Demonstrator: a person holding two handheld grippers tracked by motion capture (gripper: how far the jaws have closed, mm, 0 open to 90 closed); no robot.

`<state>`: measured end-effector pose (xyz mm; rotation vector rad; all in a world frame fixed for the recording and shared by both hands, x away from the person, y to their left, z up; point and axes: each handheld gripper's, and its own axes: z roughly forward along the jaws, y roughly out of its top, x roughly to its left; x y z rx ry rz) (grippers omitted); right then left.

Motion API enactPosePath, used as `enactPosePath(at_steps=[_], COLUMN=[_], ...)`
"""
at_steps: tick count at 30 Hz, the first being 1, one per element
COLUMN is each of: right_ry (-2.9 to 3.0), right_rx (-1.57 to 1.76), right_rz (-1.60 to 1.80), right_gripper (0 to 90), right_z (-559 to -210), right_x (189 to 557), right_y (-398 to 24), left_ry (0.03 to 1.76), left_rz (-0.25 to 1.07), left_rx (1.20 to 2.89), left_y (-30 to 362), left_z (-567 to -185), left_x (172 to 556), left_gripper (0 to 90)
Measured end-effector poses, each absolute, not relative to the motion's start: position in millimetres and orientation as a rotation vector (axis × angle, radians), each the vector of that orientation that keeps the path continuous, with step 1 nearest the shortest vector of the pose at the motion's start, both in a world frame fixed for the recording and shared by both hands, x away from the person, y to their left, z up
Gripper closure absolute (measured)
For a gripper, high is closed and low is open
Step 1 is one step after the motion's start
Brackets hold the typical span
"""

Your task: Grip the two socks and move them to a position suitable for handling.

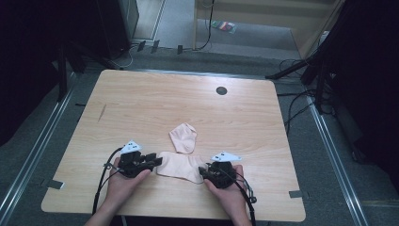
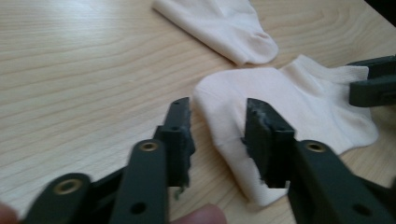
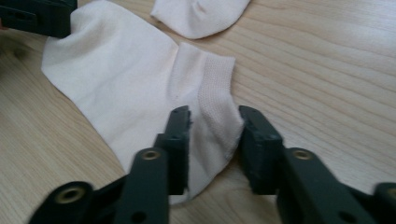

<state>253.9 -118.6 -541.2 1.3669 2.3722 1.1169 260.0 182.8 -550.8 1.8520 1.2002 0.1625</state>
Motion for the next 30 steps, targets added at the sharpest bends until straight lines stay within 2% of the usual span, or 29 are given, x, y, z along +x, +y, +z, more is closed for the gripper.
enactPosePath(at_steps=[2,3,5,12,15,18,20,21,22,23,24,26,27,30], right_ry=[2.371,2.373,2.375,2.431,2.47,2.491,2.501,2.549,2.581,2.572,2.55,2.484,2.451,2.408], right_rx=[1.352,1.354,1.325,1.293,1.284,1.285,1.312,1.312,1.29,1.282,1.282,1.309,1.313,1.279], right_rz=[1.116,1.125,1.153,1.162,1.105,1.064,1.052,1.071,1.093,1.1,1.104,1.13,1.162,1.221], right_gripper=[85.1,86.2,87.2,88.0,88.7,88.8,88.4,86.7,76.5,60.7,53.7,54.8,58.3,59.8], right_z=[-541,-540,-536,-521,-519,-523,-527,-529,-531,-532,-532,-530,-527,-523], right_x=[253,252,250,240,238,240,242,244,244,245,245,246,245,242], right_y=[-116,-116,-115,-120,-123,-125,-127,-127,-127,-126,-126,-129,-130,-131], left_ry=[1.176,1.167,1.174,1.237,1.255,1.26,1.214,1.212,1.22,1.222,1.221,1.217,1.208,1.174], left_rz=[0.168,0.16,0.151,0.151,0.197,0.161,0.078,0.088,0.099,0.104,0.109,0.159,0.165,0.165], left_rx=[1.871,1.875,1.882,1.929,2.02,2.014,2.019,2.018,2.006,1.988,1.956,1.877,1.859,1.844], left_y=[181,180,182,196,198,199,197,196,196,197,199,205,207,210], left_z=[-549,-548,-542,-533,-531,-533,-536,-537,-538,-539,-539,-537,-536,-534], left_x=[258,257,252,227,219,220,221,221,222,223,224,225,225,225], left_gripper=[80.3,85.0,88.6,89.5,90.0,89.9,88.4,78.6,63.2,53.6,50.2,51.9,56.2,62.8])
